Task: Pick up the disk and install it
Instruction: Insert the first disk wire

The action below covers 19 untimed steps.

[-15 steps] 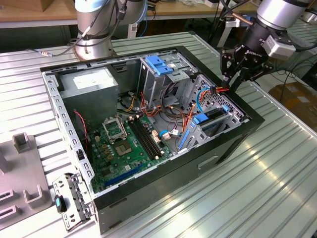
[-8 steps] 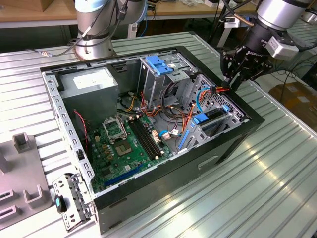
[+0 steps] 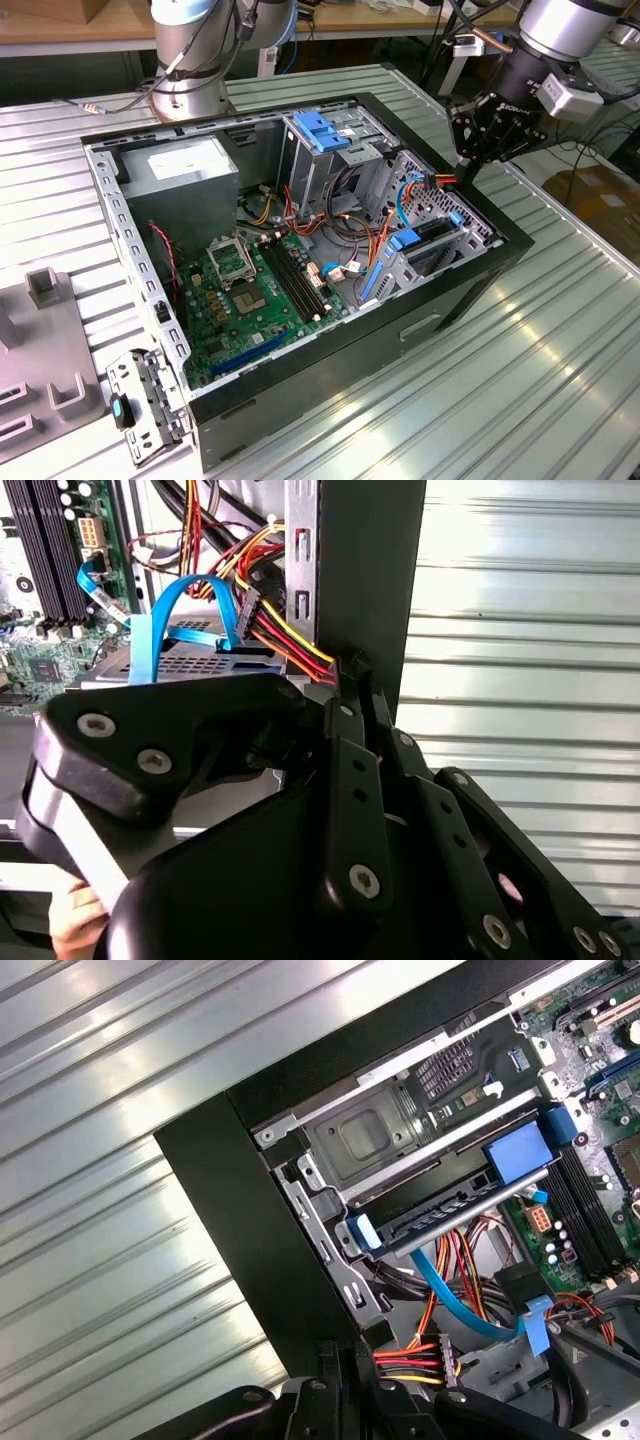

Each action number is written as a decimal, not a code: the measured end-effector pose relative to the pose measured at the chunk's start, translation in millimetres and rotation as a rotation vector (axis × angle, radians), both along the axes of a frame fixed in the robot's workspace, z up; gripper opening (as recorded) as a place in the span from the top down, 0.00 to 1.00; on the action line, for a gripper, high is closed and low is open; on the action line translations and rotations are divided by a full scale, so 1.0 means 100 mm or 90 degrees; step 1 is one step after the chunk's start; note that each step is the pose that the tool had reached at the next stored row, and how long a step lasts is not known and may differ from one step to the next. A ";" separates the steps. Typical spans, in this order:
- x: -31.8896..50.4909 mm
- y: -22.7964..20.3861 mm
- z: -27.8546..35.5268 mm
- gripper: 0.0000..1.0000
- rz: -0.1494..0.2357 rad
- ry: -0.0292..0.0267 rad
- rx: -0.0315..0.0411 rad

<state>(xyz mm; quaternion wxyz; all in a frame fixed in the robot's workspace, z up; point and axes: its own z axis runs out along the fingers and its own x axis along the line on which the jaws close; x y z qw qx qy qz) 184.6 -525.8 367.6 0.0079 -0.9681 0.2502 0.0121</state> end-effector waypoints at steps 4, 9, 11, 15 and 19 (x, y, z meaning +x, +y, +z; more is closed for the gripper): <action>0.000 0.000 0.059 0.83 -0.007 0.0000 0.0002; -0.034 0.000 0.061 0.83 -0.007 -0.0001 -0.0013; -0.072 0.000 0.061 0.83 -0.008 -0.0001 -0.0013; -0.098 0.000 0.061 0.83 -0.025 0.0000 -0.0013; -0.157 -0.004 0.061 0.83 -0.028 0.0000 -0.0013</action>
